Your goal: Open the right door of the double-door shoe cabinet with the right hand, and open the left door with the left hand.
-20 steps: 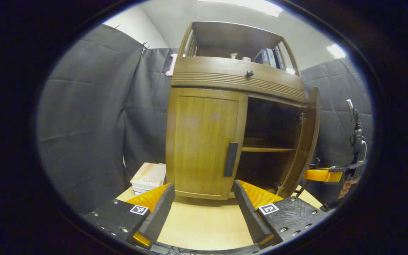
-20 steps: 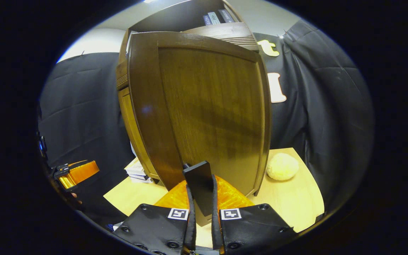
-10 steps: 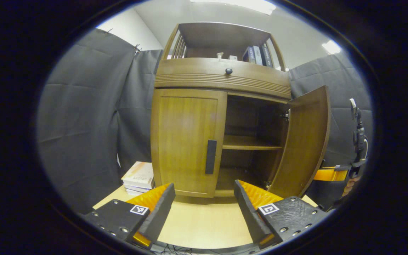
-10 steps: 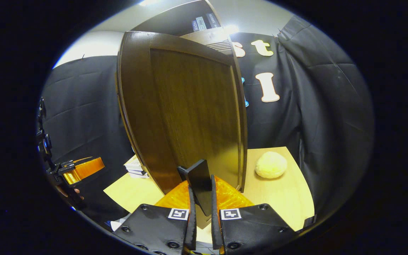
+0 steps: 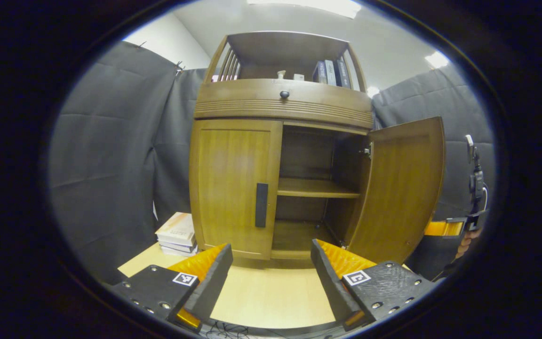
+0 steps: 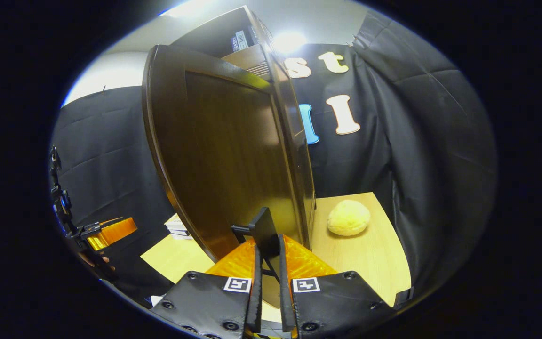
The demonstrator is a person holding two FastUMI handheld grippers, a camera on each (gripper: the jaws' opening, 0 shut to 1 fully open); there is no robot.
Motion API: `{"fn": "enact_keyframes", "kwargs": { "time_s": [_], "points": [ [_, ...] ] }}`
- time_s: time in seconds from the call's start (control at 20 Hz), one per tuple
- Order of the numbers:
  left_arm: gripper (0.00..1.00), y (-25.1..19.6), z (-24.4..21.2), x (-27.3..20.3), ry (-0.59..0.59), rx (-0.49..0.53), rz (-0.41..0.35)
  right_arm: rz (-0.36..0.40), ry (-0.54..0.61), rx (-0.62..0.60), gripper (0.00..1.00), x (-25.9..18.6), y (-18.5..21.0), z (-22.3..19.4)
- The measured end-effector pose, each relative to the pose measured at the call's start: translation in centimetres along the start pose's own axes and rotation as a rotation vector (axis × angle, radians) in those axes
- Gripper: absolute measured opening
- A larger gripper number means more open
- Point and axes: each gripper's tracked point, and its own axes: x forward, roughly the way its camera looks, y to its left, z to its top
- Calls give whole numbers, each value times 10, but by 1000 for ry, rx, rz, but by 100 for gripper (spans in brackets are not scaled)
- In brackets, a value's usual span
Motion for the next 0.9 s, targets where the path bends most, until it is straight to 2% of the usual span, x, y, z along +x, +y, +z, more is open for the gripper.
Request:
{"fn": "enact_keyframes", "kwargs": {
  "time_s": [0.3, 0.35, 0.4, 0.45, 0.75, 0.8, 0.9],
  "points": [
    [95, -1, 1, 2, 2, 14, 13, 3, -16, 16, 9, -6, -22, 2],
    [95, -1, 1, 1, 2, 15, 16, 11, -15, 18, 14, -6, -21, 2],
    [95, 0, 2, 1, 2, 14, 19, 12, -16, 14, 15, -6, -22, 2],
    [95, 0, 1, 1, 2, 12, 22, 12, -16, 6, 11, -6, -22, 2],
    [95, 4, 0, 3, 5, 4, 41, 1, -11, 34, 12, -12, -23, 1],
    [95, 5, 0, 4, 5, 1, 43, -2, -8, 38, 16, -14, -23, 0],
    [96, 6, -2, 3, 2, -6, 40, -15, 0, 43, 12, -19, -23, -3]
  ]
}}
